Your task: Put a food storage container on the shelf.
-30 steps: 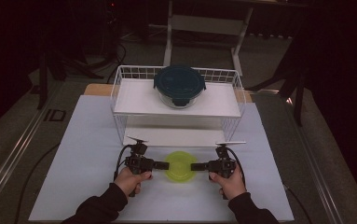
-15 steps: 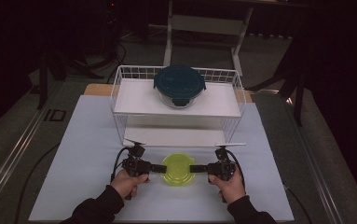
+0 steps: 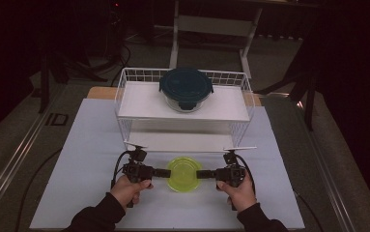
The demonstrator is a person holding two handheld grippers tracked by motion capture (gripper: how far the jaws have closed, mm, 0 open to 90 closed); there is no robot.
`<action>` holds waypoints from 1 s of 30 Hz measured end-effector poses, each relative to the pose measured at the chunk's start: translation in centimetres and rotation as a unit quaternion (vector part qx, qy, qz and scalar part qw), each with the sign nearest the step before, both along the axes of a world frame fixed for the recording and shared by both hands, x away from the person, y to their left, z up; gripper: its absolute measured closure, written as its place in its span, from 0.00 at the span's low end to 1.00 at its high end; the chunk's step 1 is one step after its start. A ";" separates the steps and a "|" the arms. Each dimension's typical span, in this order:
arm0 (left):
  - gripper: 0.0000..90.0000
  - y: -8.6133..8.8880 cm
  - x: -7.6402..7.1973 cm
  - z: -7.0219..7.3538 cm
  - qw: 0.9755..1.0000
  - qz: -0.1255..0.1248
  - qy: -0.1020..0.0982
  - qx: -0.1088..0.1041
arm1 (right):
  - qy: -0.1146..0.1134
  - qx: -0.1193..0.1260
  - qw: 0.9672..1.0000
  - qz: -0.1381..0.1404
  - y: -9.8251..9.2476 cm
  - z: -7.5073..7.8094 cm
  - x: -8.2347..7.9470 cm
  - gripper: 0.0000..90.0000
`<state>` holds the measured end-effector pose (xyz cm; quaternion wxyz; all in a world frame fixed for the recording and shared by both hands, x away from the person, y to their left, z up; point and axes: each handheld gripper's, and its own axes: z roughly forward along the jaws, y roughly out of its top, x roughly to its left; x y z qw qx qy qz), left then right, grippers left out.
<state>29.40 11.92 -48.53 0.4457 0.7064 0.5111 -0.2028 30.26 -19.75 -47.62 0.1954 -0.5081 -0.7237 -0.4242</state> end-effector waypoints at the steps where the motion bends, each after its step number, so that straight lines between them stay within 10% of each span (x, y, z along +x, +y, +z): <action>1: 0.89 0.0 -0.1 0.3 1.000 0.000 -0.001 -0.004 | 0.001 0.003 1.000 -0.001 0.0 0.3 0.0 0.91; 30: 0.90 1.3 -0.7 10.6 0.997 -0.002 -0.064 -0.042 | -0.073 0.025 0.997 0.018 0.2 10.8 -0.6 0.91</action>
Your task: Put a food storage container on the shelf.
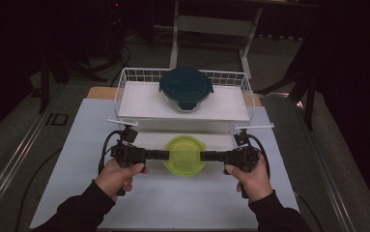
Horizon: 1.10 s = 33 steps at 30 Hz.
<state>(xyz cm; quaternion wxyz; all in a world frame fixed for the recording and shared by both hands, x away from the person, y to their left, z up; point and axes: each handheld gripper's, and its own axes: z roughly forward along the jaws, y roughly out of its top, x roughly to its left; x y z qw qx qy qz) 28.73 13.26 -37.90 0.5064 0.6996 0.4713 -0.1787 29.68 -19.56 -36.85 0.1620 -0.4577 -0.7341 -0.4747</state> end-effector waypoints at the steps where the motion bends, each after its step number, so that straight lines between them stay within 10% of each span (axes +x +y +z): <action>1: 0.90 0.1 0.1 0.5 1.000 0.001 -0.005 0.000 | -0.005 0.001 1.000 0.000 0.0 0.5 0.0 0.91; 21: 0.90 1.5 1.9 10.3 0.997 0.014 -0.071 0.002 | -0.085 0.017 0.996 -0.003 1.5 10.0 1.9 0.91; 33: 0.90 1.8 4.6 13.0 0.996 0.029 -0.086 0.006 | -0.097 0.016 0.995 -0.011 2.1 12.9 4.8 0.91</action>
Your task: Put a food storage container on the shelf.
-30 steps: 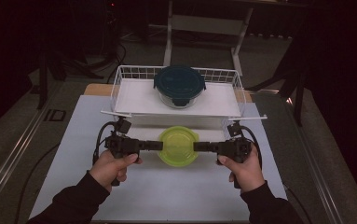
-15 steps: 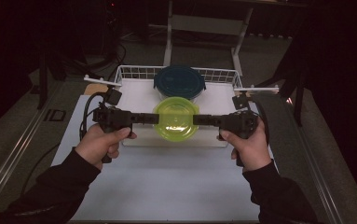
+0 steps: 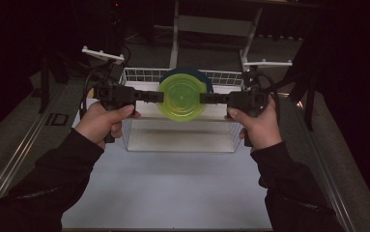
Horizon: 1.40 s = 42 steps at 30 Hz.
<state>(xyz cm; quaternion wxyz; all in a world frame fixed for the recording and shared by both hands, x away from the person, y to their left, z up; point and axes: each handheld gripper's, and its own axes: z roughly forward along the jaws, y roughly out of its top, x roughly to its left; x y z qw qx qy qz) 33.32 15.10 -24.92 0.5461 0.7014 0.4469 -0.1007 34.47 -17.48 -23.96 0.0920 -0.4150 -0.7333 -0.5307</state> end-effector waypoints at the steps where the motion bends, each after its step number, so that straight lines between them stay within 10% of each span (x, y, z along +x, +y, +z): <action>1: 0.90 0.0 0.0 0.0 1.000 0.000 0.000 0.000 | 0.000 0.000 1.000 0.000 0.0 0.0 0.0 0.91; 19: 0.90 -0.6 6.0 0.7 0.999 0.031 0.029 0.003 | 0.020 -0.013 0.999 -0.046 0.6 1.1 5.4 0.91; 42: 0.83 -2.3 8.5 -0.2 0.997 0.060 0.046 0.007 | 0.068 -0.027 0.994 -0.083 0.1 -0.3 8.9 0.85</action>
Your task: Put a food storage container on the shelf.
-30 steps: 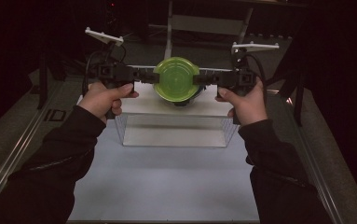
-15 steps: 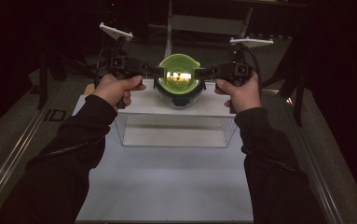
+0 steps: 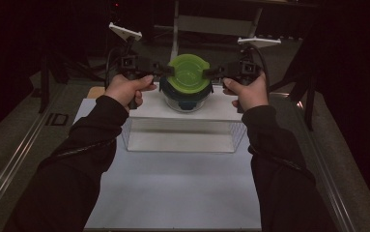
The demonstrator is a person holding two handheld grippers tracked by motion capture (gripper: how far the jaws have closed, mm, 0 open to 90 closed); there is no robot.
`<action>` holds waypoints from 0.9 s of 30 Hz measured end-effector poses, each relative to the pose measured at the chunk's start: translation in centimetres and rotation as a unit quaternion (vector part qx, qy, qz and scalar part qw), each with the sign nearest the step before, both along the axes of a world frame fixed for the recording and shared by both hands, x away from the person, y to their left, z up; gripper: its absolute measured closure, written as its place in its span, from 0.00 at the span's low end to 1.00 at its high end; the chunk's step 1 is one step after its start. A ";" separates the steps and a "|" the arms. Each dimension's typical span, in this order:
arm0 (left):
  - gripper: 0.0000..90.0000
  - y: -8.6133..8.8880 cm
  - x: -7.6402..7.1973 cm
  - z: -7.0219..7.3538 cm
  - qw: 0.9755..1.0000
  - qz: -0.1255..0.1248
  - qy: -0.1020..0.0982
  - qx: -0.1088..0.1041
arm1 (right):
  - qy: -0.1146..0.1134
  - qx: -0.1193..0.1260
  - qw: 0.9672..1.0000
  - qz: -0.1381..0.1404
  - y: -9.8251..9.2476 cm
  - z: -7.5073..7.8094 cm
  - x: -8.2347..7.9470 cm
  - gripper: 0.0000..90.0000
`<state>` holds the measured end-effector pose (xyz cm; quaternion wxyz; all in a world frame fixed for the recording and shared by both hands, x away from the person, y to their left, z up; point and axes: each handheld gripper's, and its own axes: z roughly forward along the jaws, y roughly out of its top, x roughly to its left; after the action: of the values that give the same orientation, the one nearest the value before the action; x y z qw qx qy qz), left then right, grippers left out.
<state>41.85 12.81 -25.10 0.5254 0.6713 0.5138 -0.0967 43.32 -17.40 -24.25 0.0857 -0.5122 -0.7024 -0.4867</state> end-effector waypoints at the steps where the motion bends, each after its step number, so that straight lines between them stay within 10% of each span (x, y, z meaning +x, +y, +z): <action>1: 0.82 0.0 0.0 0.0 1.000 0.000 0.000 0.000 | 0.000 0.000 1.000 0.000 0.0 0.0 0.0 0.85; 27: 0.62 -1.0 1.3 -1.0 0.999 0.042 0.001 -0.020 | 0.017 0.028 0.999 -0.036 0.0 -0.7 2.7 0.78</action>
<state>43.18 11.81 -26.12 0.5416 0.6384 0.5403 -0.0851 46.04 -17.41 -24.96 0.0944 -0.5430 -0.6681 -0.4999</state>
